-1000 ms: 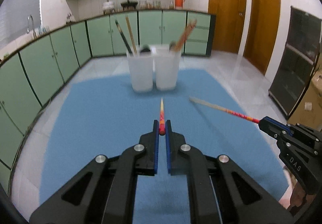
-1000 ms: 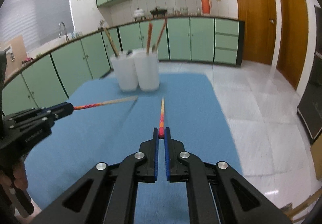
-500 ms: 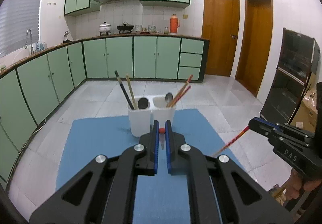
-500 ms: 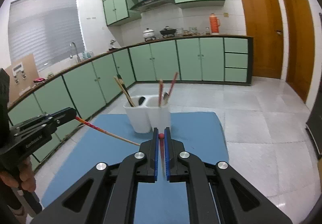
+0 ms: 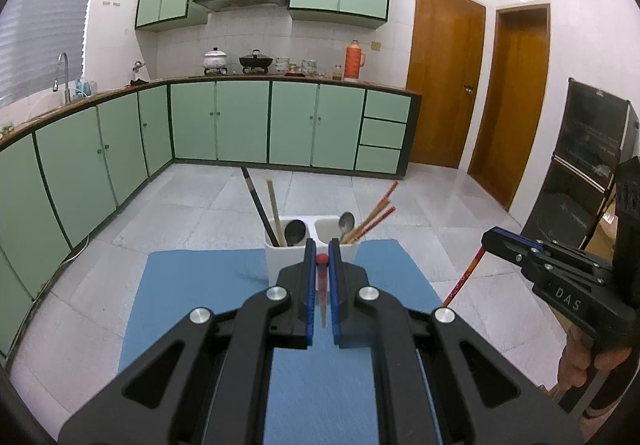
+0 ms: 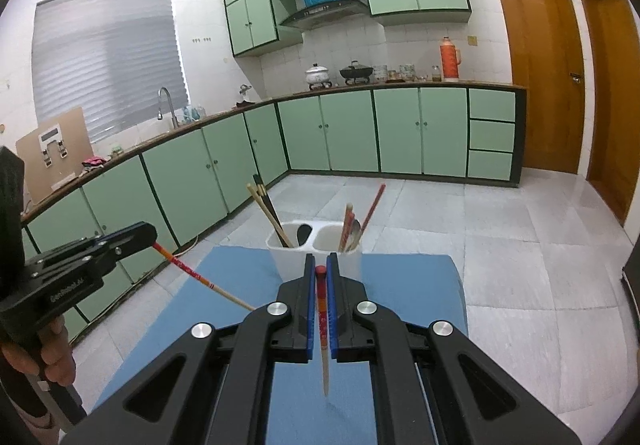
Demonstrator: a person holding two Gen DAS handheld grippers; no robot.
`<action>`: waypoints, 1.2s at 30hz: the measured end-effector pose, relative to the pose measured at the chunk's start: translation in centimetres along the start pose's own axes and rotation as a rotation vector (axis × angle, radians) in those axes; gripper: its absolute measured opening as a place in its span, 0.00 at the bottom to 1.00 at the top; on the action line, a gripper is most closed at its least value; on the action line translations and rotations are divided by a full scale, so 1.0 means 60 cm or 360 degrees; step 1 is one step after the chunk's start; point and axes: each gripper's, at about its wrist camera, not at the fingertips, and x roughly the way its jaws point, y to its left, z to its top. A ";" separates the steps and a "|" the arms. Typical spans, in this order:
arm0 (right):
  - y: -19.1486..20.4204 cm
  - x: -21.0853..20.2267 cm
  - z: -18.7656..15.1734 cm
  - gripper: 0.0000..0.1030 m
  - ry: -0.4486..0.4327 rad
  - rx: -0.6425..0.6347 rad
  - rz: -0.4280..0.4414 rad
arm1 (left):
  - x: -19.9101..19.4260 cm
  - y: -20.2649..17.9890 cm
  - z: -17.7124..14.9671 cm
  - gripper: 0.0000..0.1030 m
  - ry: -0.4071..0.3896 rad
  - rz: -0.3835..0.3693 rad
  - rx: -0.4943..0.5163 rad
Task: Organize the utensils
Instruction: 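Lift both red-patterned chopsticks over the white holder and open both tools to drop them in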
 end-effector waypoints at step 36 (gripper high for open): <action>0.008 0.209 0.206 0.05 -0.0249 -0.0059 -0.0030 | 0.158 0.035 0.160 0.05 -0.0211 0.0138 0.0040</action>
